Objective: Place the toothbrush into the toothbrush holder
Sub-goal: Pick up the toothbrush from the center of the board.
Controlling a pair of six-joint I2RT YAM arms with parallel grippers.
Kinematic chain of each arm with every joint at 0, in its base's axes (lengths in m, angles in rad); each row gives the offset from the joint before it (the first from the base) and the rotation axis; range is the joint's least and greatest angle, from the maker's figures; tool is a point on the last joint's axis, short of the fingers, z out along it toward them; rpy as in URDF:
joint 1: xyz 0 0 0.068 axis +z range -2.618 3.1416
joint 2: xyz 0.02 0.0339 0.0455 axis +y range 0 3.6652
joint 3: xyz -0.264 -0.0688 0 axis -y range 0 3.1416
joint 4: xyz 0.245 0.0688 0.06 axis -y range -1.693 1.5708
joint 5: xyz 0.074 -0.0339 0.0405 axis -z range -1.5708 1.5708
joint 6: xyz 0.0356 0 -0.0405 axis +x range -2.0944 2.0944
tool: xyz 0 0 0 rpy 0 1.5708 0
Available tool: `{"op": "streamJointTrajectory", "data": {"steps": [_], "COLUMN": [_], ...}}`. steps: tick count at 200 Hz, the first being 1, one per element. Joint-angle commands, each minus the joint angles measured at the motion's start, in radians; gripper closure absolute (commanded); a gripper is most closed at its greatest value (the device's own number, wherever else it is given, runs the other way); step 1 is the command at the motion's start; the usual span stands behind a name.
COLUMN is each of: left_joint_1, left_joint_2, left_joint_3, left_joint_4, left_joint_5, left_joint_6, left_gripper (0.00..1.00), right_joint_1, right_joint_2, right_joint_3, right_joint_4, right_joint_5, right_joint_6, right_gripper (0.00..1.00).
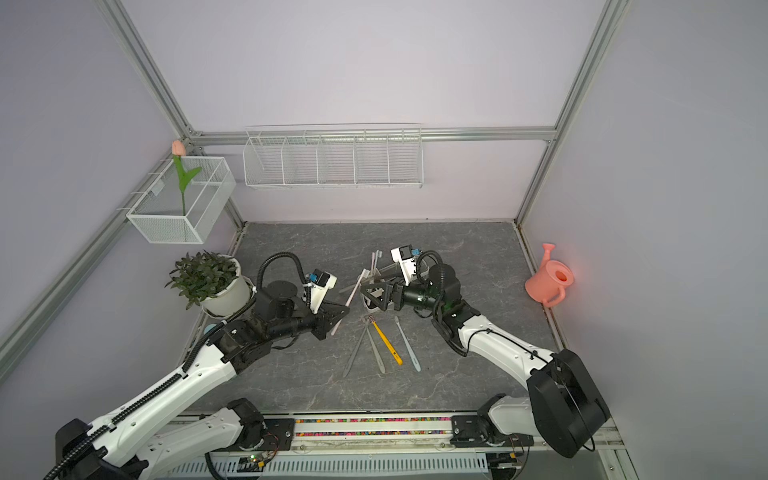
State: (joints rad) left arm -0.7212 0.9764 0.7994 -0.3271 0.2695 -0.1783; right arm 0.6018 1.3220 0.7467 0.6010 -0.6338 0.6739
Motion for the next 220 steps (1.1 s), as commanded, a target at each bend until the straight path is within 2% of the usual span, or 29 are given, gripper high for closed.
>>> {"op": "streamJointTrajectory", "data": {"steps": [1, 65, 113, 134, 156, 186, 204, 220], "left_joint_1": [-0.004, -0.004, -0.004, -0.004, -0.004, -0.004, -0.004, -0.005], "left_joint_2": [0.004, 0.011, 0.035, 0.039, 0.041, 0.049, 0.042, 0.042], "left_joint_3": [0.028, 0.028, 0.028, 0.026, 0.025, 0.034, 0.029, 0.038], "left_joint_4": [0.030, 0.044, 0.050, 0.053, 0.054, 0.034, 0.030, 0.010], "left_joint_5": [-0.002, 0.008, 0.007, 0.005, -0.007, -0.017, -0.050, -0.088], "left_joint_6": [0.019, 0.023, 0.024, 0.025, 0.028, 0.033, 0.023, 0.017], "left_gripper": [0.92, 0.92, 0.92, 0.92, 0.92, 0.90, 0.77, 0.68], "right_joint_1": [0.010, 0.027, 0.033, 0.034, 0.036, 0.036, 0.036, 0.036], "right_joint_2": [0.023, 0.139, 0.173, 0.180, 0.186, 0.175, 0.148, 0.112], "right_joint_3": [0.029, 0.083, 0.099, 0.101, 0.103, 0.106, 0.112, 0.126], "right_joint_4": [0.056, 0.128, 0.161, 0.156, 0.147, 0.093, 0.024, -0.113], "right_joint_5": [-0.011, -0.044, -0.060, -0.061, -0.065, -0.059, -0.040, 0.013], "right_joint_6": [0.032, 0.078, 0.108, 0.108, 0.110, 0.082, 0.034, -0.052], "right_gripper": [0.07, 0.25, 0.48, 0.65, 0.92, 0.93, 0.93, 0.93]}}
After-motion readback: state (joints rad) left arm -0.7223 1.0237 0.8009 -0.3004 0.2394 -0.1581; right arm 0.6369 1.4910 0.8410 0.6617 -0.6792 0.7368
